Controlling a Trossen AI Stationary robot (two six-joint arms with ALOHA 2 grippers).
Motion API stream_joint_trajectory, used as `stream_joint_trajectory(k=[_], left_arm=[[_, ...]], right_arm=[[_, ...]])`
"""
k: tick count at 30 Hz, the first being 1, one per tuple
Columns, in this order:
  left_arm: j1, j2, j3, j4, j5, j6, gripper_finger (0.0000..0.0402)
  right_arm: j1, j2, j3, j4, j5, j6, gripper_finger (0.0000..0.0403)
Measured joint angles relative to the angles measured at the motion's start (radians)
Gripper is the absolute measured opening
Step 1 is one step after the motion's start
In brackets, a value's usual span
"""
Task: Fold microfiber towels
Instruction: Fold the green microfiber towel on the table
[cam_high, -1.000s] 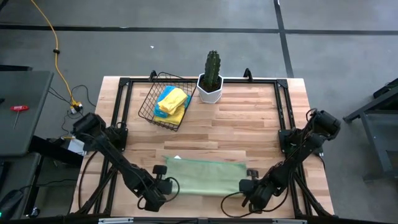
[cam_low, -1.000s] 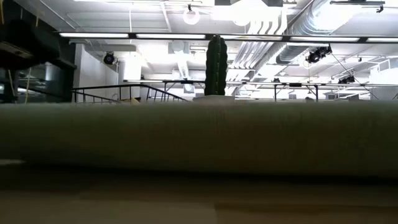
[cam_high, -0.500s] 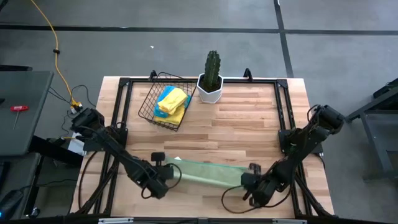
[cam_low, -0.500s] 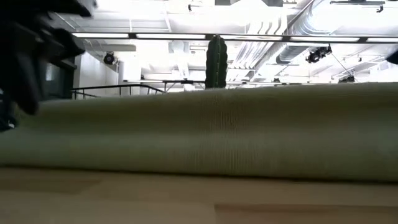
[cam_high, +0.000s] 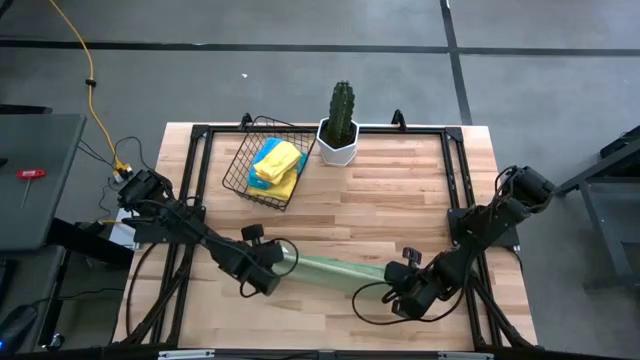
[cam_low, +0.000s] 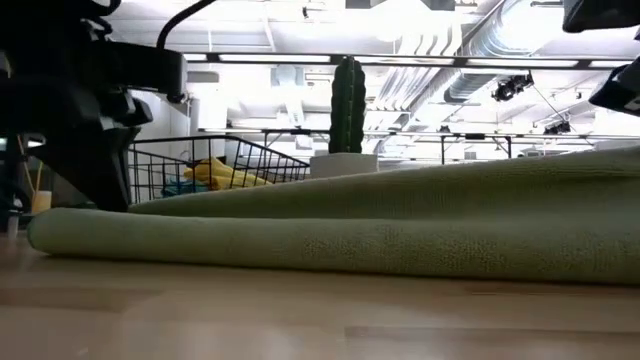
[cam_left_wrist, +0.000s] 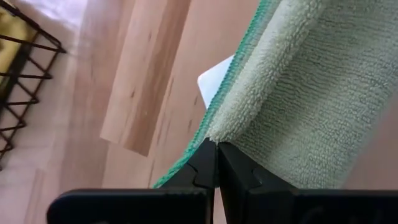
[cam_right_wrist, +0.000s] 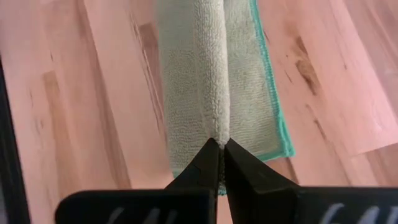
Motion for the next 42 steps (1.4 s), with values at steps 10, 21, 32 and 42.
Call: stream_joint_trajectory(k=[10,21,32,42], left_arm=[[0.003,0.0,-0.017,0.056,-0.006,-0.003,0.0],[0.003,0.0,-0.017,0.057,-0.06,-0.001,0.0013],[0.003,0.0,-0.017,0.022,-0.059,0.0,0.0066],[0.003,0.0,-0.01,-0.098,-0.06,0.028,0.0151]], right_arm=[[-0.025,0.0,0.0,-0.034,-0.016,0.087,0.0],[-0.056,0.0,0.0,-0.117,0.012,0.204,0.0],[-0.079,0.0,0.0,-0.116,0.024,0.204,0.0024],[-0.09,-0.002,0.006,-0.165,0.026,0.119,0.0167]])
